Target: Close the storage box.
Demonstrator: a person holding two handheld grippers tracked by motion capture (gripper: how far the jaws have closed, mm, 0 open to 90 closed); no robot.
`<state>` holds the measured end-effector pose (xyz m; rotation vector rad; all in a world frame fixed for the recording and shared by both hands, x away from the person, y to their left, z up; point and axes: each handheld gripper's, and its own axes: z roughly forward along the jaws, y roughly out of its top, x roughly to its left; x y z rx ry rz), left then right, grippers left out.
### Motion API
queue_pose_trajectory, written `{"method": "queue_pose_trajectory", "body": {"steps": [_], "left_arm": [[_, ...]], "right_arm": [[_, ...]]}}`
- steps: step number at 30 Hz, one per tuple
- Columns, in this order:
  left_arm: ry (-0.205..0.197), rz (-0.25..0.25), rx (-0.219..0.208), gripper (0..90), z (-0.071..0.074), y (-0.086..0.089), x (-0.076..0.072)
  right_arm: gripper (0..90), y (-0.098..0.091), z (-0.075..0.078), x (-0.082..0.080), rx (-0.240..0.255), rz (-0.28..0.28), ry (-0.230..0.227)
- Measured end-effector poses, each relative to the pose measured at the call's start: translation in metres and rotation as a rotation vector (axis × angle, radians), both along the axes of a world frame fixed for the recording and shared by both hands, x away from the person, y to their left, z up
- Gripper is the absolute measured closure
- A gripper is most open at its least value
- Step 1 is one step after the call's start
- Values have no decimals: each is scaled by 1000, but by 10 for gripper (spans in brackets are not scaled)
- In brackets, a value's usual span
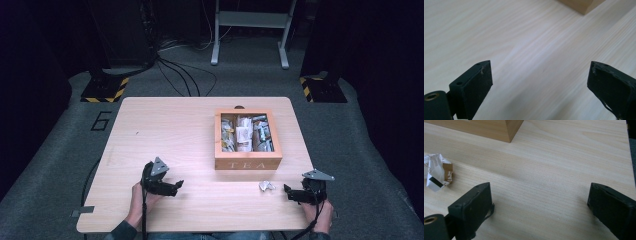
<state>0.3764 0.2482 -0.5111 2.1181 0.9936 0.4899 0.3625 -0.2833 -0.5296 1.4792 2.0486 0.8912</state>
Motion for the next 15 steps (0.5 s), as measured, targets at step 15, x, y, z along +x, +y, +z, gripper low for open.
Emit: {"method": "queue_pose_trajectory", "body": {"steps": [15], "left_arm": [[11, 112, 40, 12, -19, 26, -15]], "right_arm": [[43, 0, 0, 1, -7, 1, -4]]}}
